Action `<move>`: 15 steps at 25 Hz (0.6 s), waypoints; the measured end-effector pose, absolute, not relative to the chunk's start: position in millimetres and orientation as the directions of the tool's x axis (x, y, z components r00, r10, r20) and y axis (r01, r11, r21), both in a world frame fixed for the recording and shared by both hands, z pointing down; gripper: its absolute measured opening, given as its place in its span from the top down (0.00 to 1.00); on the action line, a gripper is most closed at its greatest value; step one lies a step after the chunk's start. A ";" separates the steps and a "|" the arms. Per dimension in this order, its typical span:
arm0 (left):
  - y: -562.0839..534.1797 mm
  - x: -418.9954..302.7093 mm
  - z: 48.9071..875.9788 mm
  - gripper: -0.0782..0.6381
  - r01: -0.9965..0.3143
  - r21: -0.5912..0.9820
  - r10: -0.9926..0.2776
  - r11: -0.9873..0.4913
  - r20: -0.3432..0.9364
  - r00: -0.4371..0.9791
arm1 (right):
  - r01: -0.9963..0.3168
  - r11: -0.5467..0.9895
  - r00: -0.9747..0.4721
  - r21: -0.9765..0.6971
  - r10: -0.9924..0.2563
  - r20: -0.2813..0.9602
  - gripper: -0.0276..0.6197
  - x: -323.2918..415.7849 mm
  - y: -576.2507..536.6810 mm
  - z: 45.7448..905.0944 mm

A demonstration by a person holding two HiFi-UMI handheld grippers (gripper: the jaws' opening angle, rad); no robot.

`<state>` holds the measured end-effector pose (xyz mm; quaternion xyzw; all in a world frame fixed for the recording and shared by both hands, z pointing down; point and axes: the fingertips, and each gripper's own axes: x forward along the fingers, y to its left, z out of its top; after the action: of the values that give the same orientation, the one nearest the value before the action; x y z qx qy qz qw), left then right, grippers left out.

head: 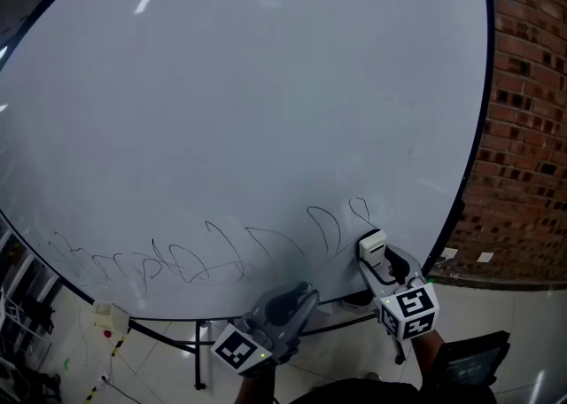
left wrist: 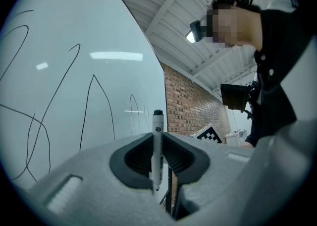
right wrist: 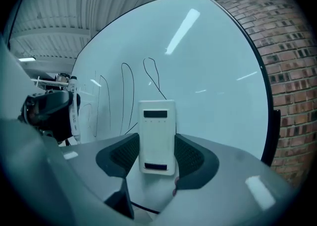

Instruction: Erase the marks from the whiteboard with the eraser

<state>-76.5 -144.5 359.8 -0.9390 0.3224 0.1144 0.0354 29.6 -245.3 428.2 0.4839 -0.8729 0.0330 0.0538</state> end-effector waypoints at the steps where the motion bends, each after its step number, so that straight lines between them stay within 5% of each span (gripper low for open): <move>1: -145.0 -76.5 359.4 0.80 -0.614 0.007 -0.597 -0.790 -0.239 0.766 | -0.849 0.528 -0.523 0.002 -0.843 0.127 0.61 31.9 -245.8 428.1; 15: -147.2 -78.6 358.6 0.80 -0.618 0.008 -0.602 -0.786 -0.240 0.762 | -0.946 0.317 -0.321 -0.074 -0.945 0.065 0.61 135.2 -271.0 418.9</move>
<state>-78.6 -147.2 358.6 -0.9379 0.3252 0.1156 0.0357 135.2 -271.0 418.9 0.5825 -0.8113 0.0492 0.0050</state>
